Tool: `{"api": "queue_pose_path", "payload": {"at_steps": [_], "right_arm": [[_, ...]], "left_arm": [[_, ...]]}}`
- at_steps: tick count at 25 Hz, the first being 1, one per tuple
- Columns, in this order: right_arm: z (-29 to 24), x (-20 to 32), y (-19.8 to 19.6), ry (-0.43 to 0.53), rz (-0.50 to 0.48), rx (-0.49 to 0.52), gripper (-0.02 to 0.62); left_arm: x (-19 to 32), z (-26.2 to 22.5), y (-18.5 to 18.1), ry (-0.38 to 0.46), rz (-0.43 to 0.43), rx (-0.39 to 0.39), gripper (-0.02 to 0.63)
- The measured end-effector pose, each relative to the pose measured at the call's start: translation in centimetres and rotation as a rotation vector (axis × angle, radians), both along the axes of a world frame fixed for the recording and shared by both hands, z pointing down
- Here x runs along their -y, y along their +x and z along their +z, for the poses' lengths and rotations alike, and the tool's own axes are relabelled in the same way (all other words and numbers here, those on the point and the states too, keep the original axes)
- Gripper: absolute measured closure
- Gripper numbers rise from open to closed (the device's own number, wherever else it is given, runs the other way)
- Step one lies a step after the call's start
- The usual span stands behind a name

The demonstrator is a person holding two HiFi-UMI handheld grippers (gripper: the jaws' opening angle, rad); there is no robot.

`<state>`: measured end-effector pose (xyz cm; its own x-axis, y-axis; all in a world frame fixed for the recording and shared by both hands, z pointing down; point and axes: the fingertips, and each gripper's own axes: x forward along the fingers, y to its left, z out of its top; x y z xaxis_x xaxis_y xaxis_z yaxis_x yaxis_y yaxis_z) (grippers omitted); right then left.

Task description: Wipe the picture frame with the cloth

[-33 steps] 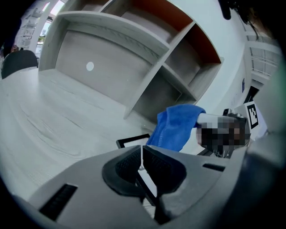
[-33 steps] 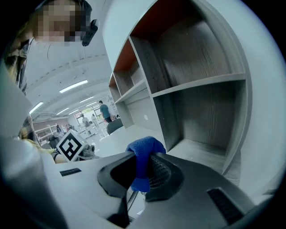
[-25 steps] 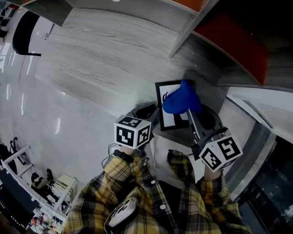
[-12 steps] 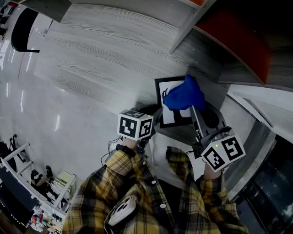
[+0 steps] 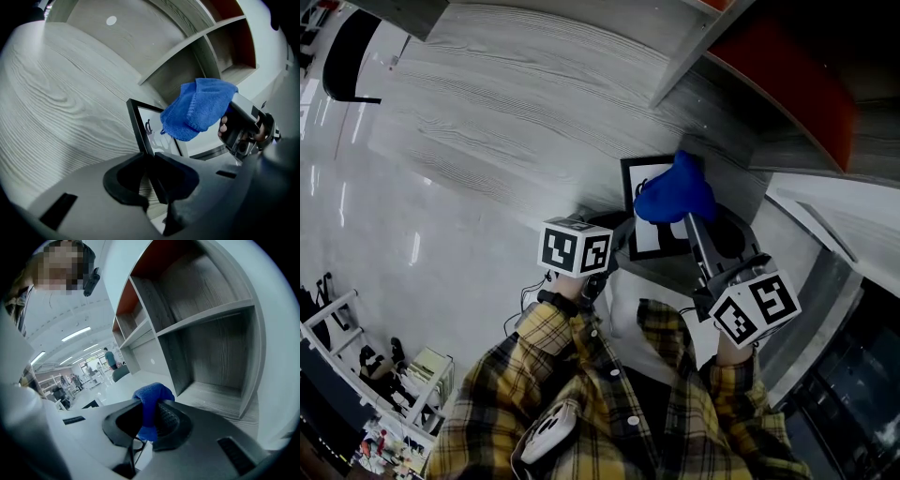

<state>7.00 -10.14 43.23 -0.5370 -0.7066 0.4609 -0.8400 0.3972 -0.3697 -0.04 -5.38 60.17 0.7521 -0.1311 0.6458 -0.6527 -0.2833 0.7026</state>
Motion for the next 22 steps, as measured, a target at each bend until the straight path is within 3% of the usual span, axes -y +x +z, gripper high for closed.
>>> {"api": "queue_pose_path", "payload": {"at_steps": [7, 12, 17, 22], "right_arm": [[1.2, 2.1, -4.2, -0.005, -0.169, -0.057, 0.554], [7.0, 2.7, -7.0, -0.105, -0.307, -0.244, 0.554], [12.8, 2.7, -7.4, -0.196, -0.344, -0.371, 0.554], [15.3, 2.7, -6.2, -0.195, -0.323, -0.437, 0.554]], "left_arm": [[0.1, 0.1, 0.1, -0.005, 0.001, -0.001, 0.534], [0.0, 0.0, 0.0, 0.004, 0.0, 0.003, 0.534], [0.0, -0.1, 0.0, 0.001, 0.0, 0.001, 0.534], [0.0, -0.1, -0.2, -0.001, -0.003, 0.0, 0.534]]}}
